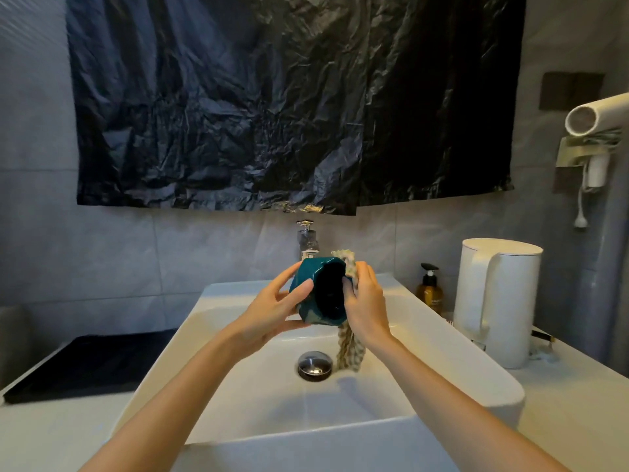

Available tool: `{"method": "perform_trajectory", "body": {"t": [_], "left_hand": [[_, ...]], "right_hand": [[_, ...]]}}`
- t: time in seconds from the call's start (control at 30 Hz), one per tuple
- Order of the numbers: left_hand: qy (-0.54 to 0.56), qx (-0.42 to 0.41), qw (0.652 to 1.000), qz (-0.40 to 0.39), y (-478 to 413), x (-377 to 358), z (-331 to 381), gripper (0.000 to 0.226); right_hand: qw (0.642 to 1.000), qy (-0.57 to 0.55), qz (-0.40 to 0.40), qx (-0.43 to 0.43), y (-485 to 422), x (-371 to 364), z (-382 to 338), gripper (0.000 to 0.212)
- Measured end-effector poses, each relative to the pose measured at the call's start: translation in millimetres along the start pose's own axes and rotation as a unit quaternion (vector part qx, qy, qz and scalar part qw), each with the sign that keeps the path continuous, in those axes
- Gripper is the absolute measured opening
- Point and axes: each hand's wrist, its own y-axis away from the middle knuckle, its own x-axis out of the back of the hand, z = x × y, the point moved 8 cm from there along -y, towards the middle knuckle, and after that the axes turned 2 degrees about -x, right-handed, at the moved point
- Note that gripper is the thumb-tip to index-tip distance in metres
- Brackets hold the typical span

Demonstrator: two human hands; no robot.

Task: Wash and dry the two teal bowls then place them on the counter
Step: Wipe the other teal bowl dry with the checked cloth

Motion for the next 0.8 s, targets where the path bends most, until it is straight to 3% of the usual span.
{"method": "perform_trajectory", "body": {"t": [0.2,0.3,0.43,0.8], "left_hand": [[0.084,0.02,0.989,-0.123,-14.0,-19.7,-9.8,0.06],[0.113,0.01,0.98,-0.165,-17.9,-29.6,-10.6,0.082],[0.1,0.034,0.982,-0.157,-17.2,-32.5,-16.0,0.099],[0.172,0.072,0.981,-0.042,-11.4,-9.4,-22.8,0.048]], "right_hand": [[0.998,-0.041,-0.002,0.048,1.2,2.3,-3.8,0.009],[0.997,-0.04,0.023,0.062,1.3,8.4,-6.6,0.011],[0.997,-0.009,0.026,0.068,5.1,8.5,-8.9,0.019],[0.996,-0.071,-0.011,0.058,7.8,2.6,-18.3,0.037]]}}
